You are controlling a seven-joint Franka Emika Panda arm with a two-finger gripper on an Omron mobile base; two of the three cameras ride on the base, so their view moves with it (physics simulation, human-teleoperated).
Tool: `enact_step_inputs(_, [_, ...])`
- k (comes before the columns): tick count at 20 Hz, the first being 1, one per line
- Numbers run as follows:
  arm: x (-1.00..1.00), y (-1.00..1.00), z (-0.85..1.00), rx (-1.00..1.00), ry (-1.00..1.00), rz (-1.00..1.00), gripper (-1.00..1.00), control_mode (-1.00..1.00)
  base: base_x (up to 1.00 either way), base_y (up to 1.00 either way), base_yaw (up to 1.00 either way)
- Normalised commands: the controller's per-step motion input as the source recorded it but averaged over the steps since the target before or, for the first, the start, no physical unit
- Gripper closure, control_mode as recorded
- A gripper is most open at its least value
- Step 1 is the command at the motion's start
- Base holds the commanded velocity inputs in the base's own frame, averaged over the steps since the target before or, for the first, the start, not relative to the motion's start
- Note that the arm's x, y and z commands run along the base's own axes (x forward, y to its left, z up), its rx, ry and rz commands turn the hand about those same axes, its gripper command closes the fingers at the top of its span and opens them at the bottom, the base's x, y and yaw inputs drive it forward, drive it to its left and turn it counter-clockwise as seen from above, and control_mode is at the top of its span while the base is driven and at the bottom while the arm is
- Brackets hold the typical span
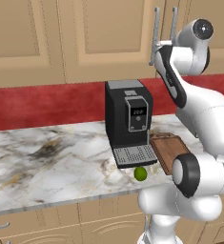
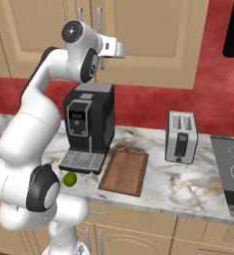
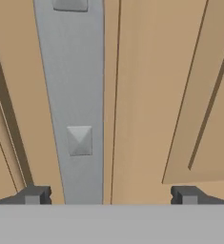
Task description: Open the cabinet. Place the bowl and condiment on the counter. Then place the lime and garlic on the cutting board.
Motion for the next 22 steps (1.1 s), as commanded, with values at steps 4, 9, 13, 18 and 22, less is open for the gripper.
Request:
enact_step_inputs(4, [0.29,-0.09,-0.01,0.06,-0.01,-0.01,-1.00,-1.00,0.00,0.00,0.00])
enact_step_inputs(9, [0.39,-0.14,-0.13,0.04,-0.01,0.00,-1.00,-1.00,0.00,0.00,0.00])
enact_step_inputs(13, [0.46,-0.08,-0.25,0.01,-0.02,0.00,1.00,-1.00,0.00,0.00,0.00])
enact_step_inputs(18, [0.32,-0.17,-0.21,0.00,-0.06,0.00,1.00,-1.00,0.00,0.00,0.00])
enact_step_inputs(22, [0.01,-0.44,0.00,0.02,-0.01,-0.03,1.00,-1.00,0.00,0.00,0.00])
